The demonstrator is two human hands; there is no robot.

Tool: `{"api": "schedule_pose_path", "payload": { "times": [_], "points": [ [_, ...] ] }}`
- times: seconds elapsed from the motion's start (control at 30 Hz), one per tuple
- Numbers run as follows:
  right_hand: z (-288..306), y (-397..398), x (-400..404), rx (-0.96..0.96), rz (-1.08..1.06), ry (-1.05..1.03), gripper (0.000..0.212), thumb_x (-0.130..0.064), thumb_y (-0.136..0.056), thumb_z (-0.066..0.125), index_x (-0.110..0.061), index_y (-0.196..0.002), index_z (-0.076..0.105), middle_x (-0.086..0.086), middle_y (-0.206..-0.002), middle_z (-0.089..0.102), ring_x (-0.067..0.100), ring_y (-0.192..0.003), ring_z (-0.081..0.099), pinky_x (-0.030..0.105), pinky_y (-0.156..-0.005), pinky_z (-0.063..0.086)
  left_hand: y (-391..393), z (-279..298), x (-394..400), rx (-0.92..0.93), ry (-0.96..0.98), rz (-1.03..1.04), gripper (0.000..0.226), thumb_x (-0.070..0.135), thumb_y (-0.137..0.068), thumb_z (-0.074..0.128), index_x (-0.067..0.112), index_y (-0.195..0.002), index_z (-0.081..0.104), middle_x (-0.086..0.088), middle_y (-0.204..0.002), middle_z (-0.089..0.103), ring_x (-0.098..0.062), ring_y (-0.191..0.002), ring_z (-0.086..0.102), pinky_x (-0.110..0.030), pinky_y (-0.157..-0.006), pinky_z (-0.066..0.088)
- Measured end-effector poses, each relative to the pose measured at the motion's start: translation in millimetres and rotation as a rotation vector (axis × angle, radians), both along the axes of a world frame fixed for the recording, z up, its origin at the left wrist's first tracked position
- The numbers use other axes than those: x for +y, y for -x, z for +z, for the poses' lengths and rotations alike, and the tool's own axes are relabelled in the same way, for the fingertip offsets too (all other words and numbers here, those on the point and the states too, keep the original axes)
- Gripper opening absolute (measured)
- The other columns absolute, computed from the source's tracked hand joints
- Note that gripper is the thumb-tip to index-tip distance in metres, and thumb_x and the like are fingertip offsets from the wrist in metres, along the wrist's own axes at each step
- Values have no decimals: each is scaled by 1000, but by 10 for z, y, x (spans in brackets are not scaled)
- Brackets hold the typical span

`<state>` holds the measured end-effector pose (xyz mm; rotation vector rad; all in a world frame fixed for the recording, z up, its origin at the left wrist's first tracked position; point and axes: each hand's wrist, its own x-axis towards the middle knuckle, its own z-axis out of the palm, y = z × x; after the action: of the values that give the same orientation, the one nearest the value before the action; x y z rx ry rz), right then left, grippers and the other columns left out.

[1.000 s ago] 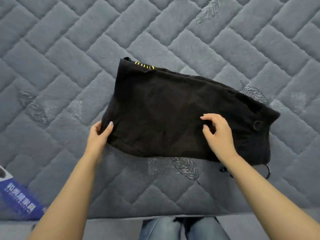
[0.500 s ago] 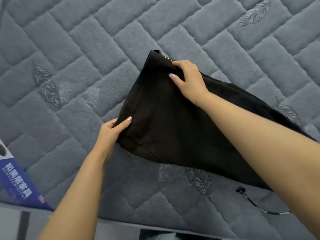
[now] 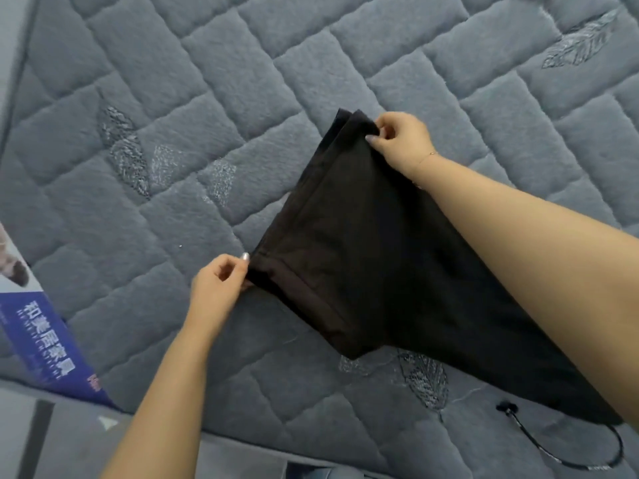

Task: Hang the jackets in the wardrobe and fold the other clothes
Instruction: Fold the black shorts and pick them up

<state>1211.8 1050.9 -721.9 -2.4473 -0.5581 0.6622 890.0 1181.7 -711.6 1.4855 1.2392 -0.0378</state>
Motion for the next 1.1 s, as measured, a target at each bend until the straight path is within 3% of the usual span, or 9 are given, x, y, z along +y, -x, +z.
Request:
{"api": "schedule_pose_path", "payload": {
  "times": [0.07, 0.17, 0.27, 0.37, 0.53, 0.63, 0.8, 0.93, 1.1],
  "points": [
    [-33, 61, -7, -30, -7, 18, 16, -31, -91, 64, -16, -96, 64, 4, -97, 54, 21, -99, 53, 40, -96, 43, -36, 32, -44, -27, -2, 177, 13, 30, -95, 62, 22, -92, 53, -9, -87, 64, -18, -75, 62, -40, -80, 53],
    [-12, 117, -59, -41, -61, -46, 26, -43, -91, 62, -19, -100, 67, 1, -110, 51, 21, -114, 49, 40, -102, 39, -103, 46, -175, 13, -40, 142, 33, 41, -83, 75, 26, -97, 50, -1, -99, 63, -21, -94, 62, -44, -91, 52],
    [9, 87, -11, -4, -86, -96, 19, -41, -93, 60, -25, -82, 60, -10, -90, 50, 14, -97, 52, 41, -99, 42, -157, 32, -354, 107, -185, -46, 34, 40, -80, 78, 17, -97, 60, -3, -108, 53, -18, -98, 57, -29, -94, 45],
    [70, 40, 181, 67, -177, -247, 21, -34, -92, 62, -30, -73, 55, -16, -73, 51, 7, -79, 50, 35, -88, 46, -83, -25, -307, 96, -247, -1, 22, 29, -86, 74, 8, -86, 66, -11, -101, 61, -25, -93, 62, -38, -91, 50],
    [-65, 73, 309, 15, -126, -105, 11, -31, -92, 64, -23, -93, 56, -10, -84, 53, 11, -90, 53, 38, -100, 44, 43, -99, -237, 10, -119, 127, 17, 21, -83, 77, 18, -90, 62, -10, -103, 67, -22, -93, 66, -29, -85, 55],
    [3, 201, 193, -112, -137, -79, 30, -32, -91, 63, -20, -118, 54, -3, -117, 51, 15, -115, 49, 33, -104, 37, -6, -82, -282, -126, 47, 343, 38, 14, -85, 75, 20, -115, 52, -2, -114, 59, -12, -100, 62, -24, -86, 53],
    [316, 786, -667, -158, 0, -195, 33, -15, -88, 62, -9, -120, 59, 7, -124, 55, 22, -118, 50, 31, -105, 36, -18, 41, -689, -172, 322, 731, 55, 12, -89, 71, 20, -130, 37, -5, -122, 59, -16, -116, 61, -23, -83, 52],
    [364, 1115, -1652, -129, -17, -8, 29, -11, -90, 62, -9, -118, 63, 9, -129, 55, 26, -122, 48, 32, -104, 33, -41, 123, -1194, -88, 475, 678, 40, 21, -88, 72, 14, -122, 51, -2, -117, 66, -15, -112, 64, -28, -95, 50],
    [381, 874, -2791, -336, -247, 197, 35, -20, -93, 58, -6, -125, 57, 17, -129, 53, 35, -121, 47, 43, -102, 34, -115, 92, -1600, -58, 493, 617, 20, 22, -86, 75, 24, -104, 65, 1, -116, 69, -13, -106, 66, -33, -102, 50]
  ]
}}
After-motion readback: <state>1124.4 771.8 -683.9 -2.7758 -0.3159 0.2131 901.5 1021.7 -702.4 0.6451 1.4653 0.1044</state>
